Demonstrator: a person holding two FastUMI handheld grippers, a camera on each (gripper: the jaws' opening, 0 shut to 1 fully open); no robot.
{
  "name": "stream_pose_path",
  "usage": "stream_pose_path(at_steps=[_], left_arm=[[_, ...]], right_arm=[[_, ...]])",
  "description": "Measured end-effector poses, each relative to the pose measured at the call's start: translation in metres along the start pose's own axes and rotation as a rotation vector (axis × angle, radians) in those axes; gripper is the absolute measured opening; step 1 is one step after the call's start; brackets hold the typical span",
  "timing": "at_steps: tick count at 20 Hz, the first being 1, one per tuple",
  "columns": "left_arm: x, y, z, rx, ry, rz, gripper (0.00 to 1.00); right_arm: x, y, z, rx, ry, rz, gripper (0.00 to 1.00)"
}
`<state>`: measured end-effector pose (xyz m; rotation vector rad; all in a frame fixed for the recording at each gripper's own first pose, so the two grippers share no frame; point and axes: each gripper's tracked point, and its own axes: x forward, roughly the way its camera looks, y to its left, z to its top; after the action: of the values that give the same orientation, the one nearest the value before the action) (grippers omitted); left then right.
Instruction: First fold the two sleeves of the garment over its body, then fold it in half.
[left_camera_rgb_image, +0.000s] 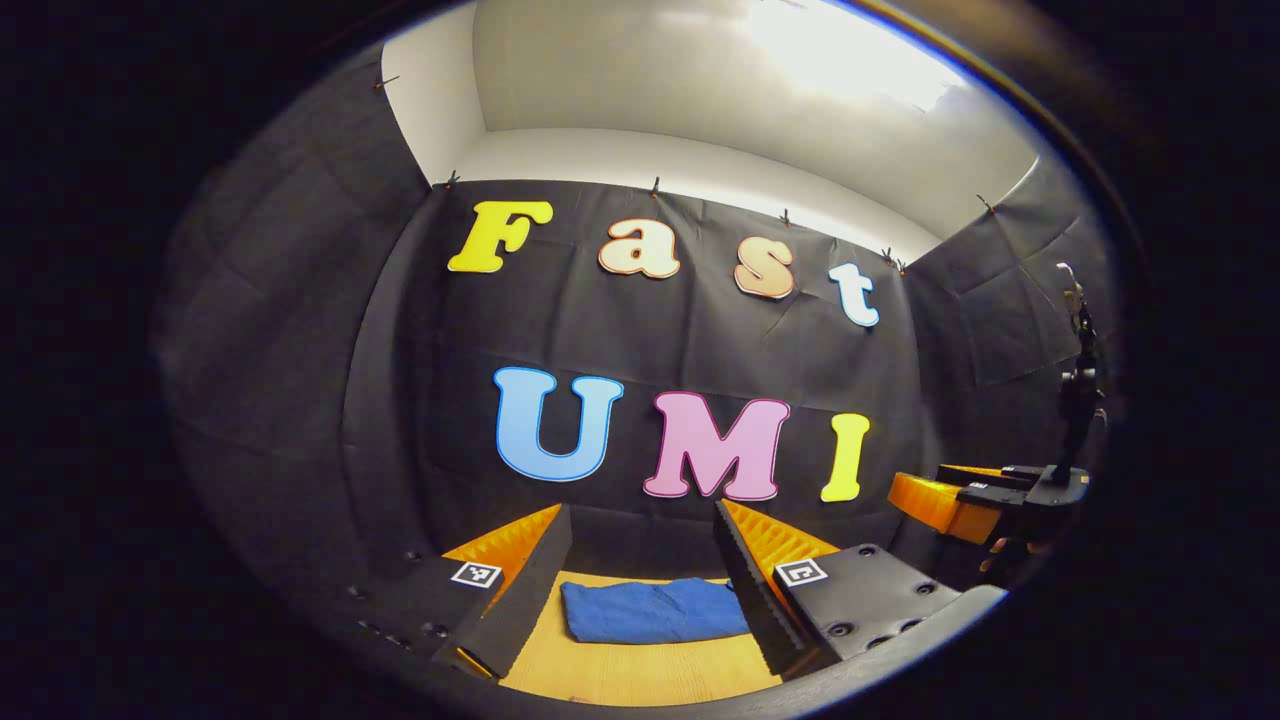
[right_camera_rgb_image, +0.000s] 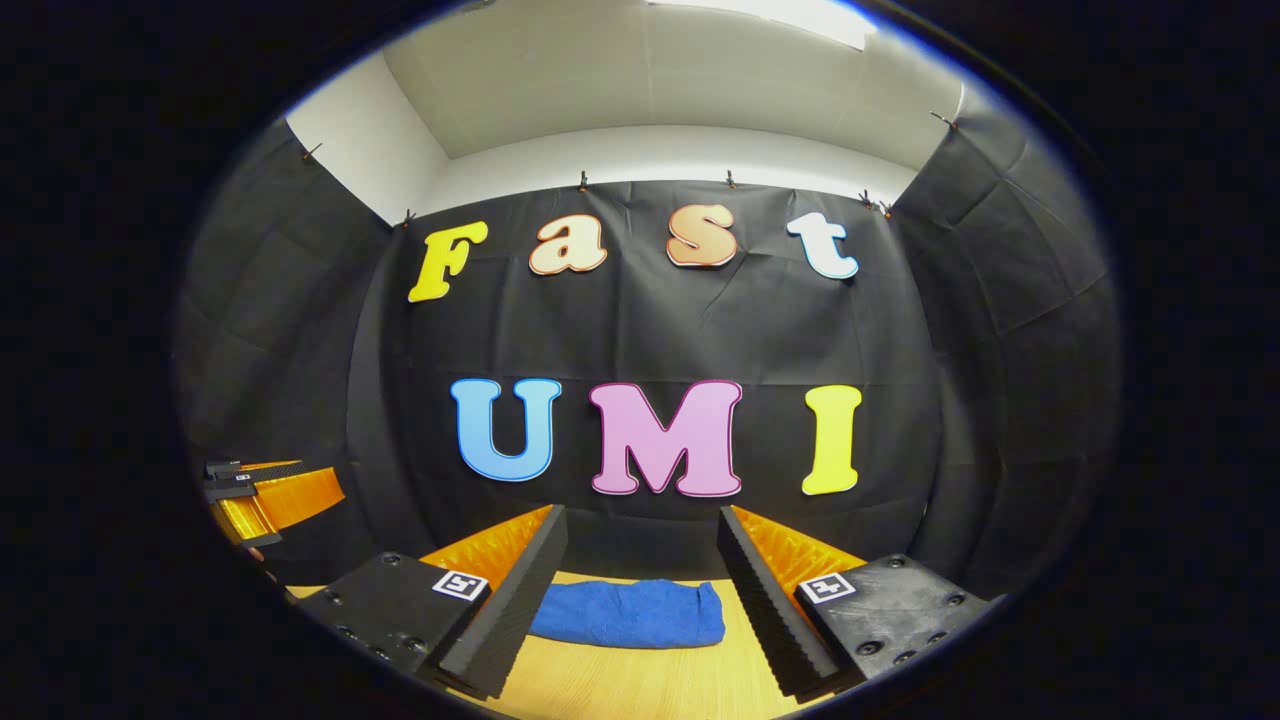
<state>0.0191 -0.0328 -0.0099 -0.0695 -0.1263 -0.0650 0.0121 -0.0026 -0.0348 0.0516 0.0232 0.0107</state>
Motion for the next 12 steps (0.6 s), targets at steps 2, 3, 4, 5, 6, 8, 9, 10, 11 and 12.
stream_pose_path(at_steps=[2,3,4,5,6,8,9,10,11,12], left_arm=[[0.001,0.005,0.001,0.014,0.000,-0.001,0.82],[0.001,0.006,0.003,0.018,-0.003,-0.001,0.82],[0.002,0.008,0.004,0.018,-0.007,-0.002,0.81],[0.002,0.008,0.006,0.014,-0.009,-0.006,0.81],[0.002,0.009,0.005,0.012,-0.008,-0.010,0.81],[0.000,0.010,0.006,0.016,-0.004,-0.020,0.81],[0.000,0.010,0.005,0.022,-0.003,-0.028,0.80],[0.001,0.011,0.007,0.031,-0.004,-0.034,0.81],[0.001,0.012,0.008,0.038,-0.006,-0.037,0.81],[0.002,0.012,0.010,0.042,-0.010,-0.040,0.81]], right_arm=[[0.003,0.002,0.001,-0.006,-0.010,-0.006,0.96],[0.003,0.004,0.001,-0.007,-0.014,-0.008,0.99],[0.004,0.005,-0.001,-0.010,-0.010,-0.011,0.96],[0.004,0.008,-0.004,-0.010,-0.006,-0.007,0.94],[0.005,0.011,-0.006,-0.009,-0.004,-0.005,0.94],[0.005,0.013,-0.006,-0.015,-0.004,-0.013,0.94],[0.006,0.015,-0.007,-0.017,-0.006,-0.013,0.94],[0.006,0.017,-0.009,-0.019,-0.006,-0.013,0.96],[0.005,0.019,-0.011,-0.021,-0.003,-0.013,0.96],[0.004,0.021,-0.013,-0.023,0.002,-0.012,0.94]])
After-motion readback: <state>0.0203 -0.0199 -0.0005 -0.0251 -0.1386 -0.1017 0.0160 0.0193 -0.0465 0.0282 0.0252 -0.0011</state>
